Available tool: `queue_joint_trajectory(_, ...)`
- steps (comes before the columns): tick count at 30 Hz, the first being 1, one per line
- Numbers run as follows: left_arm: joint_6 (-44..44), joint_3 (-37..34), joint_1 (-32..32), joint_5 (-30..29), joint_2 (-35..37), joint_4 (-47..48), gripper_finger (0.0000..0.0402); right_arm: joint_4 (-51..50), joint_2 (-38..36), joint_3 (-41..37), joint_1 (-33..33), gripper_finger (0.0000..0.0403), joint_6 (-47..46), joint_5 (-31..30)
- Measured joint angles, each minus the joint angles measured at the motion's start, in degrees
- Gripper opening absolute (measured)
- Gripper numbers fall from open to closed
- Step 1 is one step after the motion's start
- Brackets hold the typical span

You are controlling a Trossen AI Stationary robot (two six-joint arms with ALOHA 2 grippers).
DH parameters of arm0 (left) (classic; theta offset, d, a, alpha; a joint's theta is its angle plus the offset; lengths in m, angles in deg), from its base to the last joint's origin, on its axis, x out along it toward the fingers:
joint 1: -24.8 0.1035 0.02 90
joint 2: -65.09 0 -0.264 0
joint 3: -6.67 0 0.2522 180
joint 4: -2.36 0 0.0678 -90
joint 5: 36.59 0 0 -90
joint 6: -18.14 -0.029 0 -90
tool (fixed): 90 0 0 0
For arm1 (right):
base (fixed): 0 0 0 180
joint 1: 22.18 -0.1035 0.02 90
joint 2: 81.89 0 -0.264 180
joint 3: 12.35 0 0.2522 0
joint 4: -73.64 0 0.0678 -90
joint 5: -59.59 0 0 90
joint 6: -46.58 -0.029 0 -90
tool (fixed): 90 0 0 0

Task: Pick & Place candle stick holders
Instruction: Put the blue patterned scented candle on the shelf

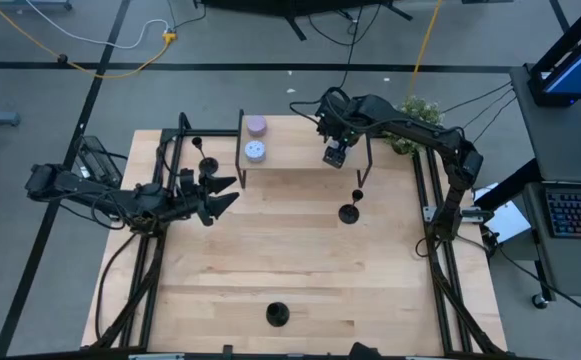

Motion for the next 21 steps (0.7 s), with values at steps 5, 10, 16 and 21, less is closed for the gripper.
queue_joint_trajectory(5, 0.44, 0.00, 0.00, -0.16, 0.00, -0.04, 0.0395, 3.09, -1.71, 0.00, 0.02, 0.0320, 0.21, -0.12)
queue_joint_trajectory(10, 0.16, 0.02, -0.02, -0.61, 0.00, -2.26, 0.0395, 7.03, -5.40, 0.00, 0.02, 0.0319, -0.15, -0.05)
queue_joint_trajectory(16, -1.51, 1.84, 0.00, -2.75, -0.39, -2.91, 0.0395, 7.84, -10.97, 0.00, 0.02, 0.0319, -2.42, -0.11)
queue_joint_trajectory(21, -4.38, 6.46, 0.00, -3.82, -3.58, -0.43, 0.0395, 6.20, -16.04, 0.00, 0.02, 0.0305, -4.75, -0.24)
